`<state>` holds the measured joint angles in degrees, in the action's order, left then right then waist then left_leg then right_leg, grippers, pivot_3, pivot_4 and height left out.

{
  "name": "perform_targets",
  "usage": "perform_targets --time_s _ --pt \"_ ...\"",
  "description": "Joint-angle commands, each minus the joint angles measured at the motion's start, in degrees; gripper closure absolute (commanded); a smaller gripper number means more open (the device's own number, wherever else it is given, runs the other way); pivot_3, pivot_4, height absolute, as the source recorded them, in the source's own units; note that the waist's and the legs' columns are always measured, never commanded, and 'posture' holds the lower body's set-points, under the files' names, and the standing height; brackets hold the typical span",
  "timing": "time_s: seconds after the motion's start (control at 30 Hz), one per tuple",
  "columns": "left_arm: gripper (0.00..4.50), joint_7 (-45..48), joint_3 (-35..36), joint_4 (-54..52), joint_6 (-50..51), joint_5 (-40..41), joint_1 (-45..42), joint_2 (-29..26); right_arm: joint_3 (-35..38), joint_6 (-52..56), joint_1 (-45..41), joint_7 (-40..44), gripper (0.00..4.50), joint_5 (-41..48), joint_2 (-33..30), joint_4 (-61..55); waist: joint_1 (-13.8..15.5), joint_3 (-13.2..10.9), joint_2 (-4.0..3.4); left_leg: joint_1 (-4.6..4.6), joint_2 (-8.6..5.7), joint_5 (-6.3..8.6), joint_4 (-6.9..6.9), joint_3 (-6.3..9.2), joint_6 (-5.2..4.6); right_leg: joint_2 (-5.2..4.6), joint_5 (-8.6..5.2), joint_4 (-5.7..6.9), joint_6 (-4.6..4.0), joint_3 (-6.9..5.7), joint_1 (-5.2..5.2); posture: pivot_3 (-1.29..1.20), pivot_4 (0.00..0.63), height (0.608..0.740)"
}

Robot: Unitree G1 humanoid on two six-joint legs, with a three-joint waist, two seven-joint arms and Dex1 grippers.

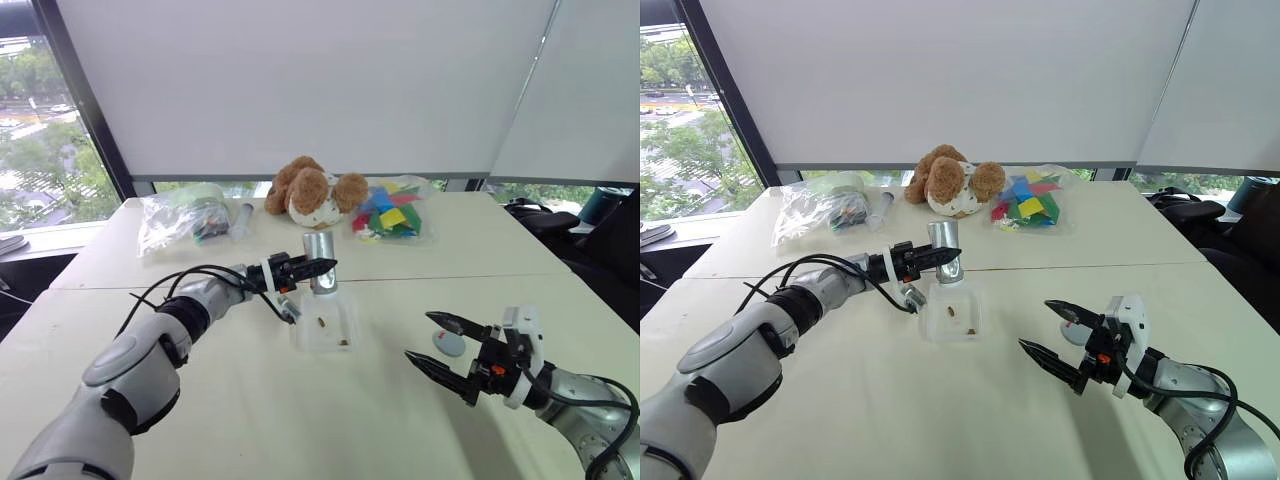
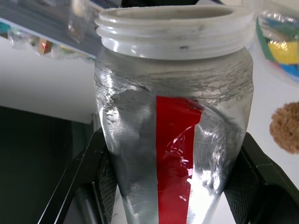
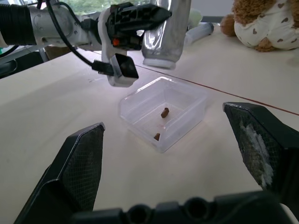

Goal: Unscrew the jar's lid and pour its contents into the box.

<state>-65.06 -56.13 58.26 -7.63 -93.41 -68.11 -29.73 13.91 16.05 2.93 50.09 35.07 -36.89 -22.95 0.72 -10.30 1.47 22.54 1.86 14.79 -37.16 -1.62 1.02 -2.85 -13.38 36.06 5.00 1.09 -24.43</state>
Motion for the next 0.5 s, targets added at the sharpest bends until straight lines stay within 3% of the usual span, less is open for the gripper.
perform_targets --time_s 0.03,0.23,0.3,0.4,0.5 --pt "2.12 -2.0 -0.2 0.2 1.2 1.5 -2.4 0.3 0.1 -0.1 -0.3 -0.6 0.07 1.2 0.8 -2.9 0.0 0.0 0.00 0.00 0.00 0.00 0.00 0.00 0.00 0.00 0.00 0.00 0.00 0.00 0.00 0.00 0.150 0.740" --pt "2.12 3.4 5.8 -9.9 -21.4 17.1 0.4 -5.4 -1.2 -0.4 -1.1 -0.2 0.07 1.2 1.2 -2.0 -0.2 0.0 0.02 0.01 0.01 0.00 0.00 -0.01 0.01 -0.05 0.01 0.00 -0.01 0.00 -0.01 0.00 0.150 0.740" --pt "2.12 13.3 10.4 -11.6 -32.7 28.7 2.4 -7.8 -1.6 -1.2 -2.2 0.6 0.07 1.0 1.2 -1.1 -0.4 0.0 0.01 -0.03 0.03 0.00 0.02 -0.05 0.01 -0.07 0.01 0.04 -0.01 0.03 -0.01 0.00 0.150 0.740" --pt "2.12 42.1 19.7 -13.8 -40.7 59.4 9.3 -9.5 -2.0 -3.1 -4.1 2.4 0.07 0.6 1.6 0.5 -0.3 0.0 -0.05 -0.08 0.04 -0.01 0.00 -0.10 0.01 -0.08 0.02 0.09 -0.04 0.03 -0.01 0.00 0.150 0.740" --pt "2.12 69.8 27.7 -27.0 -29.5 90.3 20.3 -11.3 -3.4 -6.8 -5.5 5.8 0.07 -1.0 1.7 2.7 -0.4 0.0 -0.07 -0.09 0.06 -0.02 -0.03 -0.15 0.02 -0.10 0.01 0.15 -0.06 0.06 -0.01 0.00 0.150 0.740"
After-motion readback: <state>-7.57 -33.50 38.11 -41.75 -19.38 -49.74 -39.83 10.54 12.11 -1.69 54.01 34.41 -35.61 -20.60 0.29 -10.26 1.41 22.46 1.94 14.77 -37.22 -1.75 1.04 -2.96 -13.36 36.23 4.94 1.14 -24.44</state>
